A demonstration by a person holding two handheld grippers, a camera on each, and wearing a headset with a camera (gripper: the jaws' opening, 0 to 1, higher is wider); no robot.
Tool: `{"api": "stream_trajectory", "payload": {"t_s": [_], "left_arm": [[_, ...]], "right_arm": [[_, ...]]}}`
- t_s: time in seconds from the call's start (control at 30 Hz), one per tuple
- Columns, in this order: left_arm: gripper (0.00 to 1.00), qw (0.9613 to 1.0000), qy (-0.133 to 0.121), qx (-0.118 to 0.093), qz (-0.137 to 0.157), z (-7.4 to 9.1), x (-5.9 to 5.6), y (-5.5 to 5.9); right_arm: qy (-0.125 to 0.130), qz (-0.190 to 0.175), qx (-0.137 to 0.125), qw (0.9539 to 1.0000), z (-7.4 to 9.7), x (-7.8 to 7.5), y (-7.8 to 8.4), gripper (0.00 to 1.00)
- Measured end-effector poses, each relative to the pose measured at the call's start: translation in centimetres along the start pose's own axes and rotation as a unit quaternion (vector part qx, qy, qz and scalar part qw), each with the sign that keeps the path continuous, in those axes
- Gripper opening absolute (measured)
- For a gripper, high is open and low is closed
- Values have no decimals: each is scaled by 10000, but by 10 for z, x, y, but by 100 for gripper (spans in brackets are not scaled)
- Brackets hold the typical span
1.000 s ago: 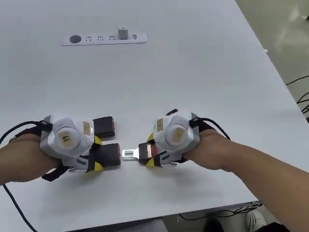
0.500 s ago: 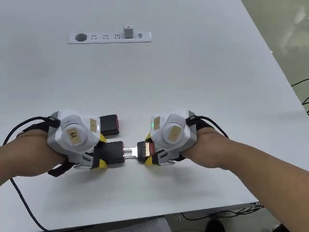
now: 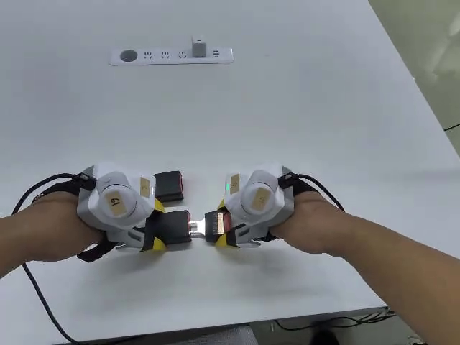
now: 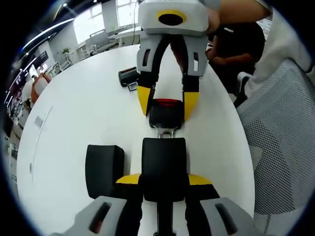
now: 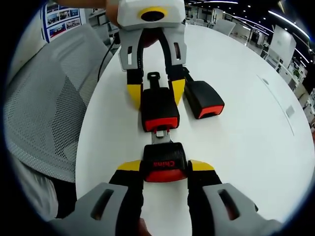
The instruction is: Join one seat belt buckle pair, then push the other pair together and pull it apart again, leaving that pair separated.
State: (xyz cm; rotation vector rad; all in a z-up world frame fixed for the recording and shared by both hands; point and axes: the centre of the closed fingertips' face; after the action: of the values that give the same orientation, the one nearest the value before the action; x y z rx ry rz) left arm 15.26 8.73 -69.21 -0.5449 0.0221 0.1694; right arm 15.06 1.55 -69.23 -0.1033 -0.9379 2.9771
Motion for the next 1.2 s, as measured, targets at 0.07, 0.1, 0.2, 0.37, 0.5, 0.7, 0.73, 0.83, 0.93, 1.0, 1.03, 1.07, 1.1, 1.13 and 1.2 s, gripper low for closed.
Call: {"api": "stream_trajectory", "payload": {"t_s": [0.07,0.1,0.2,0.37,0.5,0.7,0.73,0.83,0.93,1.0,1.03,1.07,1.1,1.13,1.2], "left_arm": [[33,10000,30,-20,-33,0,-1,-1],[33,10000,31,-14,-37,0,-1,-1],[33,10000,30,6,-54,-1,0,0],[33,10000,40,21,-66,0,0,-1],[33,10000,42,-5,-65,0,1,0],[33,10000,52,-22,-79,0,1,0],[33,10000,49,-15,-82,0,2,0],[33,9999,59,-26,-134,0,2,-1],[33,9999,44,-84,-76,0,0,1],[33,9999,42,-79,-77,-1,0,1],[33,9999,42,-68,-82,-1,0,1],[33,9999,42,-58,-87,-1,0,1],[33,9999,41,-57,-82,-1,0,1],[33,9999,41,-64,-78,-1,0,1],[33,9999,44,-100,-67,-1,0,1]], "right_arm": [[-12,1,7,10000,-2,-1,-1,32],[-13,44,13,10000,-2,-1,-2,32],[-32,86,22,10000,-3,-1,-3,31],[-57,121,49,9999,-5,-3,-5,31],[-38,125,51,9999,-5,-2,-5,31],[-33,126,12,9999,-11,-2,-13,31],[-37,128,8,9999,-11,-2,-13,31],[-237,247,-22,9994,-12,4,-20,31],[-78,235,28,9997,-8,3,-23,31],[-87,238,31,9997,-8,3,-23,31],[-87,242,37,9997,-8,3,-23,31],[-91,243,40,9997,-8,3,-23,31],[-97,235,42,9997,-8,3,-22,31],[-95,229,43,9997,-8,2,-21,31],[-86,232,38,9997,-9,2,-19,31]]}}
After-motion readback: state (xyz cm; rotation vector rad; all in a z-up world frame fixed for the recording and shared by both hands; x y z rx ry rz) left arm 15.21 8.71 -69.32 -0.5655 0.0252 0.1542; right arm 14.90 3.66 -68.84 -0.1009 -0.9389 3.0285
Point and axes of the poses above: the centre of the closed fingertips' face, and the gripper's own axes: z roughly backward along the fingers, x roughly to its left, y roughly out of its underside, and after that the axes turned 6 degrees about z, right-handed
